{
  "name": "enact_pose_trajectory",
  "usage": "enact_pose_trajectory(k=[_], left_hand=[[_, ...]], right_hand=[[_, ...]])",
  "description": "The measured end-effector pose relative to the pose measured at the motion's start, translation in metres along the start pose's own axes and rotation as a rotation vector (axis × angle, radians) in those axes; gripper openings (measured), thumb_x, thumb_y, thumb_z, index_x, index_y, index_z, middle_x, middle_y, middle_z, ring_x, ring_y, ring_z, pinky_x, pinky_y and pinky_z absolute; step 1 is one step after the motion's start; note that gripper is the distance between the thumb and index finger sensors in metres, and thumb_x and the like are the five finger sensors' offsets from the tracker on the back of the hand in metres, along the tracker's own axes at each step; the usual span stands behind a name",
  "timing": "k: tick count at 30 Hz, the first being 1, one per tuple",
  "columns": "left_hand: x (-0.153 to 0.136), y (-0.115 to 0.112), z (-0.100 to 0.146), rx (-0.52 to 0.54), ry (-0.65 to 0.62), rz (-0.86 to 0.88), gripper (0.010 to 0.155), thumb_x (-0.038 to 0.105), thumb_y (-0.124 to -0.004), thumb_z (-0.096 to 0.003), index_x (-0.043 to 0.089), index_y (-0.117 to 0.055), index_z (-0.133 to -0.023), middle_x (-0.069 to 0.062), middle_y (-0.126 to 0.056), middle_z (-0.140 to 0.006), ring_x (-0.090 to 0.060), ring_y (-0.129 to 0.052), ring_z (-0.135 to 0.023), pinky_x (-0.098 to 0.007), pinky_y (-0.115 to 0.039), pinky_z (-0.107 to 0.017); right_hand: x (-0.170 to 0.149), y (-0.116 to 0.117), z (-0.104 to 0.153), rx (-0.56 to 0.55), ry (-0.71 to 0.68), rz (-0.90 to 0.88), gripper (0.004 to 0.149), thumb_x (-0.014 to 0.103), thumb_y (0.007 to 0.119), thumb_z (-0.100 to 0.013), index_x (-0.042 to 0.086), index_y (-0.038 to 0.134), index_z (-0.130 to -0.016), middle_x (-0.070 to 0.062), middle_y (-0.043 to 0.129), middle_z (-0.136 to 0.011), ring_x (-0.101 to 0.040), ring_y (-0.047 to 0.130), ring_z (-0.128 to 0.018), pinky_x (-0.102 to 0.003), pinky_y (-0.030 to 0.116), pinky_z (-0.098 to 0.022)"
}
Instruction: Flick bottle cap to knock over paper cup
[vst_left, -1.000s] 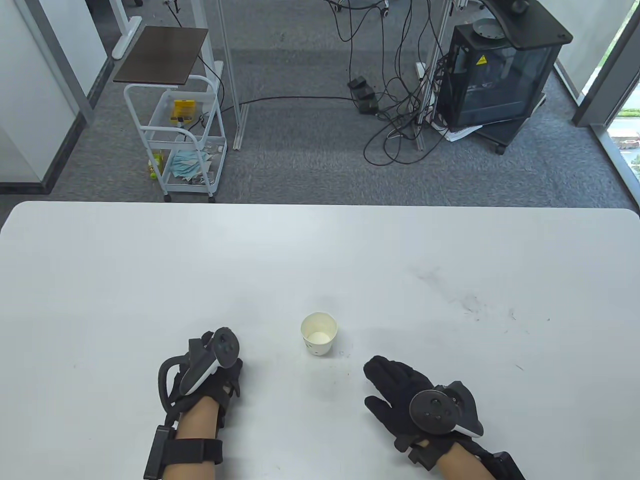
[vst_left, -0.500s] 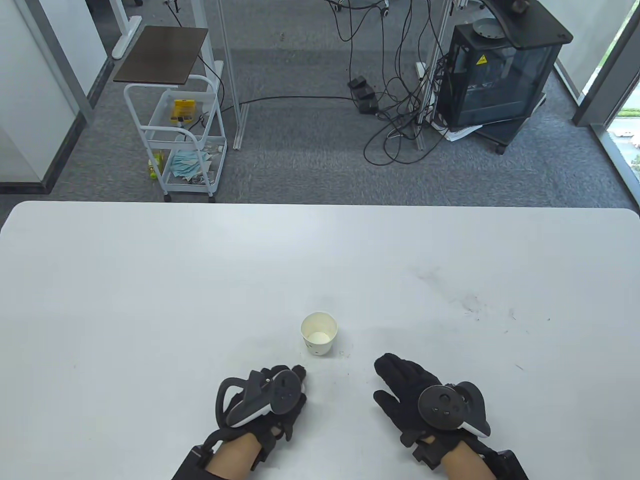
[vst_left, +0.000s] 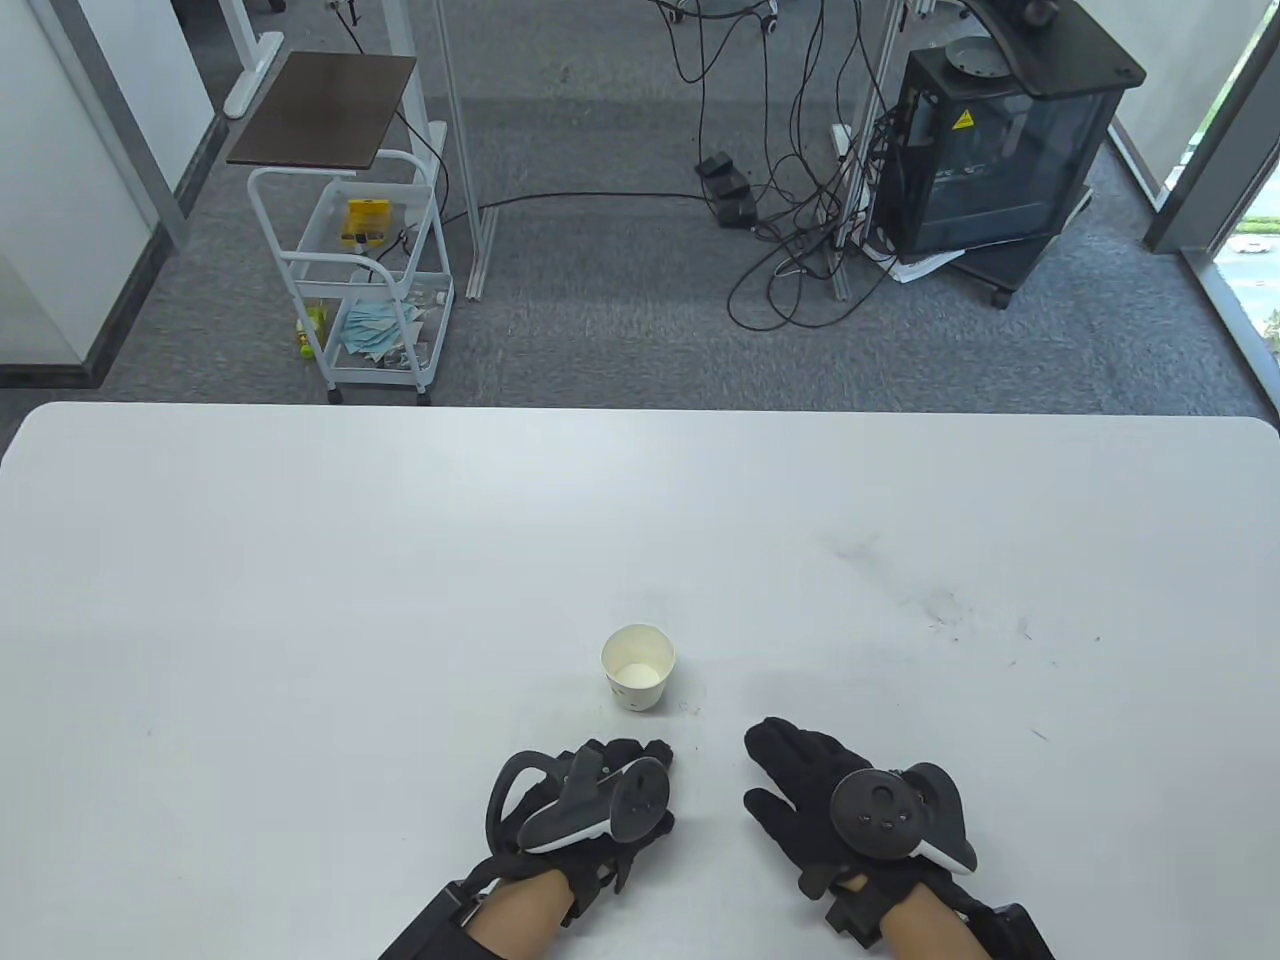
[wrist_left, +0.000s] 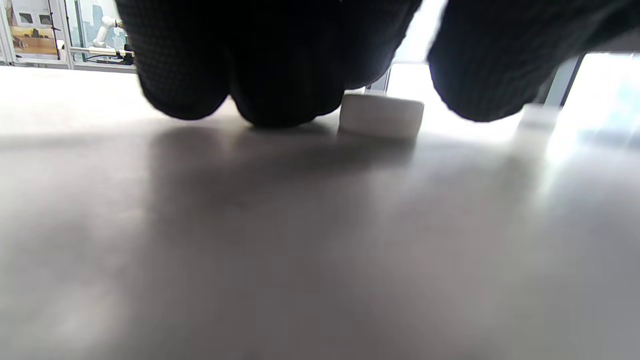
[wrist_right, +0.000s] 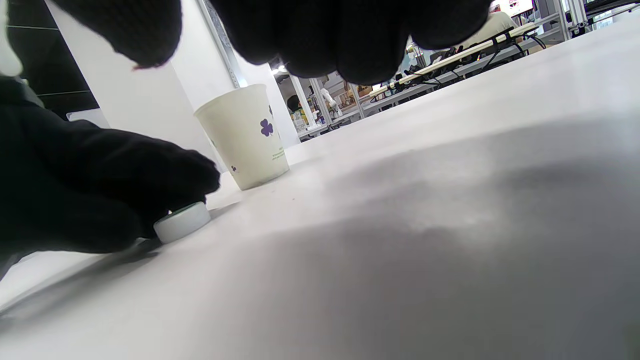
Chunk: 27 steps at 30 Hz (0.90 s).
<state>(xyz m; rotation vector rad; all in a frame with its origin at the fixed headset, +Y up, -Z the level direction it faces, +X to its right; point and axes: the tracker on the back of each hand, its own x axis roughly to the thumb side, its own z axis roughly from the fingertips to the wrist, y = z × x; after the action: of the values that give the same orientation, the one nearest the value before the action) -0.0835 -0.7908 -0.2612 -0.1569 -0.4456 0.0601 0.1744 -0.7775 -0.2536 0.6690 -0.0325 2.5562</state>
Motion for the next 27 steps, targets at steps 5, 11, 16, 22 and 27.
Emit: enact_pose_trajectory(k=[5,11,16,22,27], left_hand=[[-0.030,0.021,0.033,0.086,0.041,0.044,0.073,0.063,-0.078,-0.0436,0.030,-0.058,-0.106,-0.004,-0.072,-0.106,-0.022,-0.089,-0.081,-0.043,-0.081,-0.059],[-0.069,0.025,0.065,0.192,0.140,0.082,0.070,0.062,-0.077,-0.0453,0.031,-0.059,-0.106,-0.003,-0.072,-0.107,-0.024,-0.088,-0.084,-0.044,-0.080,-0.061],[-0.082,0.015,0.067,0.145,0.165,0.057,0.070,0.062,-0.076,-0.0456,0.031,-0.059,-0.106,-0.003,-0.072,-0.107,-0.024,-0.088,-0.084,-0.044,-0.079,-0.062],[-0.081,0.011,0.069,0.122,0.137,0.061,0.069,0.062,-0.075,-0.0459,0.031,-0.059,-0.106,-0.002,-0.073,-0.106,-0.024,-0.089,-0.083,-0.044,-0.080,-0.061],[-0.083,0.011,0.068,0.111,0.138,0.075,0.069,0.062,-0.075,-0.0463,0.031,-0.060,-0.106,-0.002,-0.073,-0.106,-0.024,-0.089,-0.083,-0.044,-0.080,-0.061]], right_hand=[[0.002,0.003,-0.002,0.026,-0.006,-0.012,0.063,0.048,0.077,-0.053,0.017,0.062,-0.106,-0.016,0.068,-0.106,-0.043,0.074,-0.092,-0.059,0.062,-0.067],[0.003,0.010,-0.002,0.056,0.002,-0.019,0.063,0.048,0.077,-0.053,0.017,0.062,-0.106,-0.016,0.068,-0.106,-0.043,0.073,-0.093,-0.059,0.062,-0.067],[0.008,0.017,-0.002,0.088,0.027,-0.034,0.063,0.047,0.077,-0.054,0.016,0.060,-0.106,-0.016,0.067,-0.107,-0.043,0.072,-0.094,-0.060,0.060,-0.068],[0.025,0.033,-0.006,0.150,0.106,-0.051,0.061,0.045,0.078,-0.055,0.016,0.060,-0.106,-0.016,0.066,-0.107,-0.044,0.069,-0.095,-0.061,0.058,-0.069],[0.032,0.041,-0.019,0.197,0.205,0.017,0.046,0.039,0.080,-0.053,0.017,0.073,-0.092,-0.016,0.066,-0.106,-0.040,0.065,-0.097,-0.060,0.057,-0.069]])
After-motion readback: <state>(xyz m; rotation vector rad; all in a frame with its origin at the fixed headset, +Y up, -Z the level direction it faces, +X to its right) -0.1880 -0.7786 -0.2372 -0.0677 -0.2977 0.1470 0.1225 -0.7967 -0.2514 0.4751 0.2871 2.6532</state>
